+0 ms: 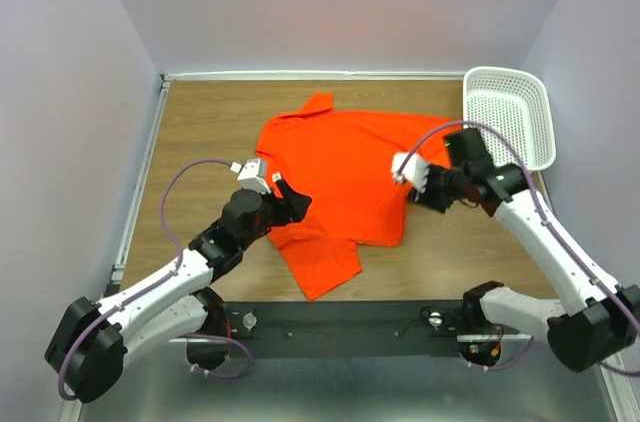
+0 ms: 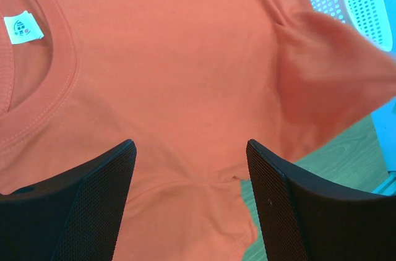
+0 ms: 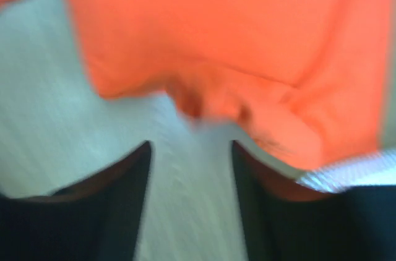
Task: Fold and stack the t-shirts
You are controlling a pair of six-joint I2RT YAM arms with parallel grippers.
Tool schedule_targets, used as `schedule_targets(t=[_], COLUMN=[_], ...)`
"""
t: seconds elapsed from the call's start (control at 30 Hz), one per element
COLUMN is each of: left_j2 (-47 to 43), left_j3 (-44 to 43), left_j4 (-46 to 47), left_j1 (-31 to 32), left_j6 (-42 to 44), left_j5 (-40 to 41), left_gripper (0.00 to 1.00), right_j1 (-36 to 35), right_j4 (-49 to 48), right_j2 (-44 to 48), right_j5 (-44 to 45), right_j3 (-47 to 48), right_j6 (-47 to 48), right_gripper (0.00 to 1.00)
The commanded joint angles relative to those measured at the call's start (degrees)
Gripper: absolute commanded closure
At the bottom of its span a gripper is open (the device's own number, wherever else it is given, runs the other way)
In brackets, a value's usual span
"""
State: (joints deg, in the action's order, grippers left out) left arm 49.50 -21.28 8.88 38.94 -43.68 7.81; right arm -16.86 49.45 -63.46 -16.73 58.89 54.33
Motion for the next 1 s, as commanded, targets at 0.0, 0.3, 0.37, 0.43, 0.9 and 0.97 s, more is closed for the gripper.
schedule_targets(t=[0.0,0.3,0.37,0.43,0.9,0.97], left_j2=[0.78,-5.55,-6.25,-6.17,-8.18,-8.63], left_j3=[-2.10,-0.96,-0.35,0.44,4.93,5.28], left_j4=[0.17,-3.87,-3.96,-3.53,-0.18,-0.18], left_j1=[-0.44,-0.44,-0.44,-0.44,-0.44,-0.44], left_j6=[0.79,1.05,0.97,0.70,-2.37,-2.37], left_j5=[-1.92,-1.05,-1.13,-1.22,-3.24,-3.24], left_gripper=[0.21,0.21,0.21,0.21,0.21,0.21], right_j1=[-10.45,-8.89,-8.80,-8.71,-9.50,-9.94], right_j4=[5.39,-0.94,-1.11,-2.42,-9.46,-9.64], right_j2=[-7.10,-6.76,-8.07,-11.48,-33.03,-33.74], right_j5=[1.44,4.26,0.40,-4.68,-12.89,-12.71], right_j3=[-1.42,-1.23,-3.69,-5.53,6.76,7.02], right_j6=[-2.90,-16.96,-19.34,-20.13,-26.90,-27.52], right_gripper=[0.31,0.11,0.11,0.12,0.22,0.22])
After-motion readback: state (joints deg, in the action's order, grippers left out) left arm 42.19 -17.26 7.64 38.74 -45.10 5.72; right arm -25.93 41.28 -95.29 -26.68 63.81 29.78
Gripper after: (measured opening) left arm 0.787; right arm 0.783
